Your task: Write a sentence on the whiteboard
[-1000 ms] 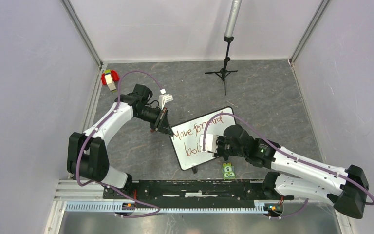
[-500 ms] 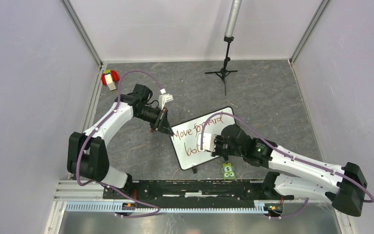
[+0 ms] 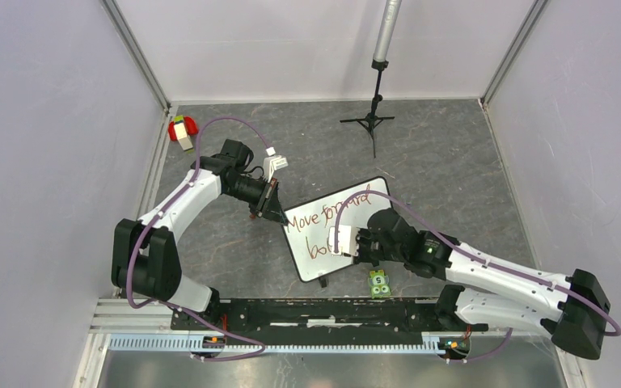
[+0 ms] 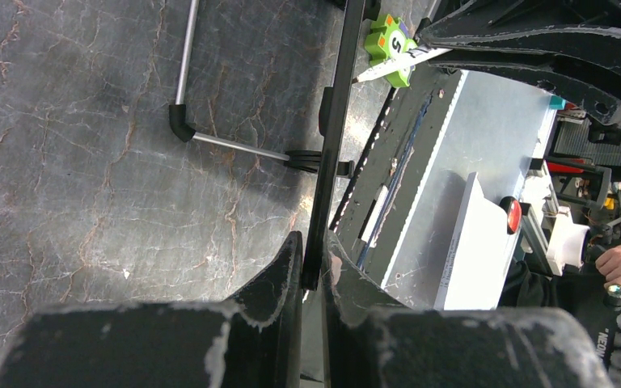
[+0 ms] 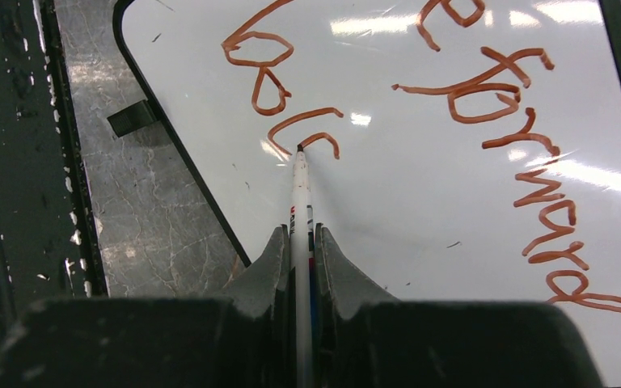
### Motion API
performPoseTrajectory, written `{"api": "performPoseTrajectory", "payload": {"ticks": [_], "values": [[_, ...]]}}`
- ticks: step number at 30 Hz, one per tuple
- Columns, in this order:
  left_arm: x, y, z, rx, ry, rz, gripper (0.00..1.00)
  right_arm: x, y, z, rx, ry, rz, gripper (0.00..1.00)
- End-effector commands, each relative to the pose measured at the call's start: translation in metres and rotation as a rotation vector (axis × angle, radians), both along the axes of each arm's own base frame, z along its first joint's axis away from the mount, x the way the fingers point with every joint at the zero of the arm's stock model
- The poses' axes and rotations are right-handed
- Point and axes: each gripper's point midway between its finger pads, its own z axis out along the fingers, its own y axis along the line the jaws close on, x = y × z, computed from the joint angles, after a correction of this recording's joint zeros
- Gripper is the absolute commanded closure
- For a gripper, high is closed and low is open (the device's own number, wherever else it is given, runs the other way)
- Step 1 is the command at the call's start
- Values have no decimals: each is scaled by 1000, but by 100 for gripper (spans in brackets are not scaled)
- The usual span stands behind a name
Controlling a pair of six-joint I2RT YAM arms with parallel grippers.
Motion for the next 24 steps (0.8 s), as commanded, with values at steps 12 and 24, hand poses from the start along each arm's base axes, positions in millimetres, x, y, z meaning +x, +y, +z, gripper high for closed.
{"api": "performPoseTrajectory", "payload": {"ticks": [12, 24], "values": [[10, 1, 0, 15, -73, -25, 98, 33, -10, 31, 32, -90, -136, 100], [10, 1, 0, 16, -74, -26, 98, 40, -8, 40, 56, -93, -152, 100]]}}
